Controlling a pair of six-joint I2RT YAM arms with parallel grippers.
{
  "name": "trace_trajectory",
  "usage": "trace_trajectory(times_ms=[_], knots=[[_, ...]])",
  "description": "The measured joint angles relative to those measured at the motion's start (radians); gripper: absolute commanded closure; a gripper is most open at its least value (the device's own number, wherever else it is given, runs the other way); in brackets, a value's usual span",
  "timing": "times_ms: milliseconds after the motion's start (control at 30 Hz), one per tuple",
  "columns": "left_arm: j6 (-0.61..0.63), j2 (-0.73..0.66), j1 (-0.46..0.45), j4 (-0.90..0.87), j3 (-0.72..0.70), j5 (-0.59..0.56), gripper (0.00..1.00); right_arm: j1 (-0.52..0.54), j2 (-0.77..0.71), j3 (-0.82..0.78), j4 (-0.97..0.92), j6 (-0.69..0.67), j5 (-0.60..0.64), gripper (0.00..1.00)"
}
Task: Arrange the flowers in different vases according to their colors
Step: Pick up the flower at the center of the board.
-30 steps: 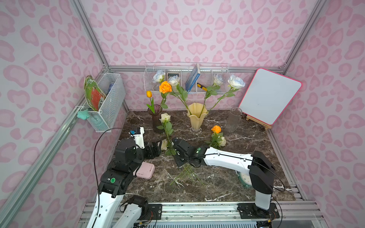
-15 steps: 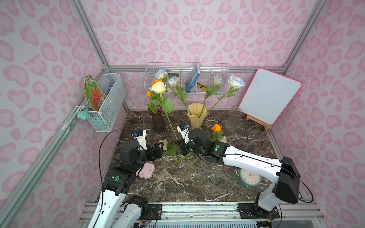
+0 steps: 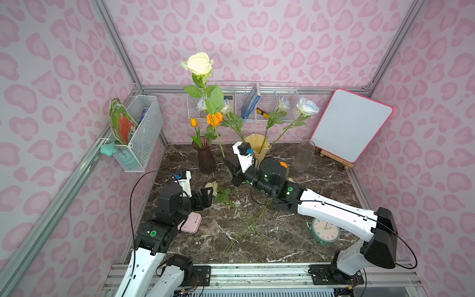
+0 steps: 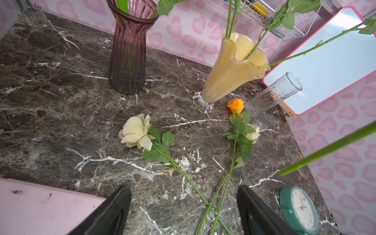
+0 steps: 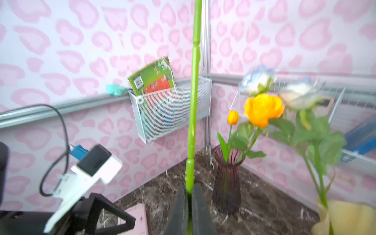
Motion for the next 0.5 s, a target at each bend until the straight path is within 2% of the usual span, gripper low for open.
trace_trajectory(times_ms=[267, 500], knots=[[-0.002, 0.006, -0.001, 0.003, -0.003, 0.003, 0.14, -0.051, -0.101, 0.039, 0.155, -0.15, 0.08, 1.0], [-0.002, 0.008, -0.003, 0.006, -0.009, 0.018, 0.14, -0.201, -0.205, 0.014, 0.228, -0.228, 0.179, 1.0]])
